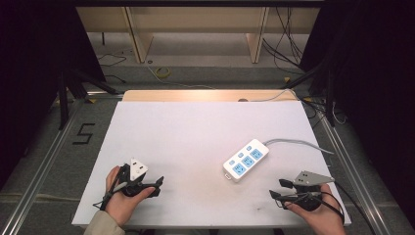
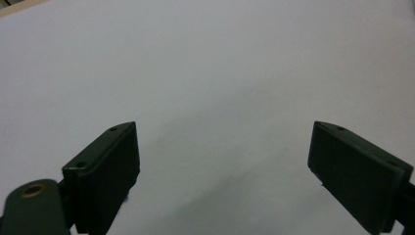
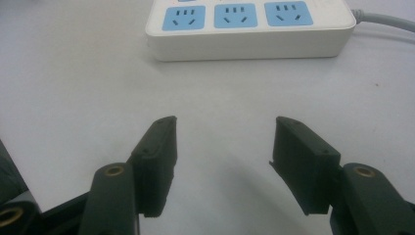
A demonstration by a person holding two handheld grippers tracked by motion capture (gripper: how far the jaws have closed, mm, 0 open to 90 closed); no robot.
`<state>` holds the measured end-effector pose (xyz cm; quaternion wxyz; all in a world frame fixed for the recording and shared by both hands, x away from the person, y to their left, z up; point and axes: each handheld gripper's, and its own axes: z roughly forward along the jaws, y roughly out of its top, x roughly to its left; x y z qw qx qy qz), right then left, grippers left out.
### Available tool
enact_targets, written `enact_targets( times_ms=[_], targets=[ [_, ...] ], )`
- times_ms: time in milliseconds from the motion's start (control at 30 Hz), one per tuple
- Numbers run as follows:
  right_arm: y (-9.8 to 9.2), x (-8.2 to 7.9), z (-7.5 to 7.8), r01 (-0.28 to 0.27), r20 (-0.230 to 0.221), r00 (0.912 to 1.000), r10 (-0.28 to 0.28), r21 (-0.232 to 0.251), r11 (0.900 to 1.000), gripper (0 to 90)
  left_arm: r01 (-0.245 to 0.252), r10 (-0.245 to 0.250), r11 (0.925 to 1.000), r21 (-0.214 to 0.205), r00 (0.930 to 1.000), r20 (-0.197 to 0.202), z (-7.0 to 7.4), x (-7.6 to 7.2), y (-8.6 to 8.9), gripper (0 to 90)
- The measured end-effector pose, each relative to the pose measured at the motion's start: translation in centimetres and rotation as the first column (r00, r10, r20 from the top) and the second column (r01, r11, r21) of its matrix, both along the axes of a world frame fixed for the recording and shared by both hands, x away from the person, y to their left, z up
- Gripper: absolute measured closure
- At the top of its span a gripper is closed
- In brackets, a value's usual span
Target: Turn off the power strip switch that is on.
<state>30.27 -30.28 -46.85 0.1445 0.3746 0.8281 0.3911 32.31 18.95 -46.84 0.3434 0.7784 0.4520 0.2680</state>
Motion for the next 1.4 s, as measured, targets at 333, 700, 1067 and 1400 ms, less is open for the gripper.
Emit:
enact_targets(
  times_ms=[333,700,1067,1400],
  targets=[
    [0.0,0.1,0.5,0.016,0.012,0.9998,-0.016,0.007,0.9999,45.7,-0.001,0.001,1.0,-0.003,1.0,-0.002,-0.1,0.1,0.1,11.5],
    [0.2,0.2,1.1,-0.007,0.011,0.9999,0.007,-0.02,0.9998,67.0,-0.006,0.006,1.0,0.001,1.0,-0.002,-0.1,0.2,0.3,11.6],
    [0.5,0.5,1.8,0.001,0.012,0.9999,0.0,-0.074,0.9972,90.0,-0.015,0.015,0.9999,-0.001,0.9999,0.004,-0.1,0.3,0.3,11.8],
    [1.0,0.8,2.0,-0.001,0.008,1.0,0.002,-0.092,0.9957,90.0,-0.01,0.01,0.9999,0.002,0.9999,0.007,-0.1,0.2,0.1,11.9]
  ],
)
